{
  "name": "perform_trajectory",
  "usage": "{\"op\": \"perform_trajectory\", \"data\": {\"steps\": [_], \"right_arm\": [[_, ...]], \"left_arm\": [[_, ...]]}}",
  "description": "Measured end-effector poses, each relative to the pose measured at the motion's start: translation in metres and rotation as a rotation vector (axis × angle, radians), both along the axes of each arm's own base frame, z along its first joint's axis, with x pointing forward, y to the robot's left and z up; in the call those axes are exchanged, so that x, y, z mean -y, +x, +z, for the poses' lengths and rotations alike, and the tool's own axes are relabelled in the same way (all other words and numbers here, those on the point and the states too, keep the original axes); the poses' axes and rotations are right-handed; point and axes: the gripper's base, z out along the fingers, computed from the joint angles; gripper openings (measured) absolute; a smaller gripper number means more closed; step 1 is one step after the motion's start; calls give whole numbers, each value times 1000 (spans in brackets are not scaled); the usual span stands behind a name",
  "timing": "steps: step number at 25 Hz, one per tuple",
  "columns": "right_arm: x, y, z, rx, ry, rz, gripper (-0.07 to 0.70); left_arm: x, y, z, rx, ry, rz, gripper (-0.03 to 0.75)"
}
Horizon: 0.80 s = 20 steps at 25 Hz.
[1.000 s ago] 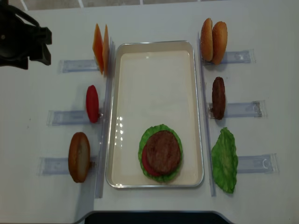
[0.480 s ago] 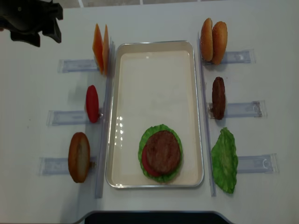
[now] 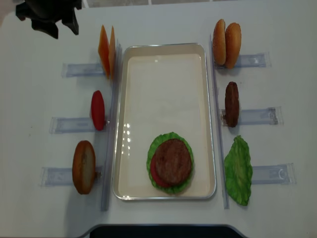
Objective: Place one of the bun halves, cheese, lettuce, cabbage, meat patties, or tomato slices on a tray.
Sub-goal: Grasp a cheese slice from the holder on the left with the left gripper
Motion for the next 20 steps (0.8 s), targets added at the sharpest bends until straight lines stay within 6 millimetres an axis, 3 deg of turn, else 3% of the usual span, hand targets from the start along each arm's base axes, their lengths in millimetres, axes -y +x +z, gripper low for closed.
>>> {"op": "perform_trajectory", "data": {"steps": [8, 15, 20], "right_arm": [[0, 0, 0, 0, 0, 0, 481], [0, 0, 0, 0, 0, 0, 481], [0, 0, 0, 0, 0, 0, 481]], "left_arm": [[2, 32, -5, -38, 1, 3, 471], [4, 36, -12, -72, 4, 0, 471], [16, 36, -15, -79, 1, -17, 471]]}}
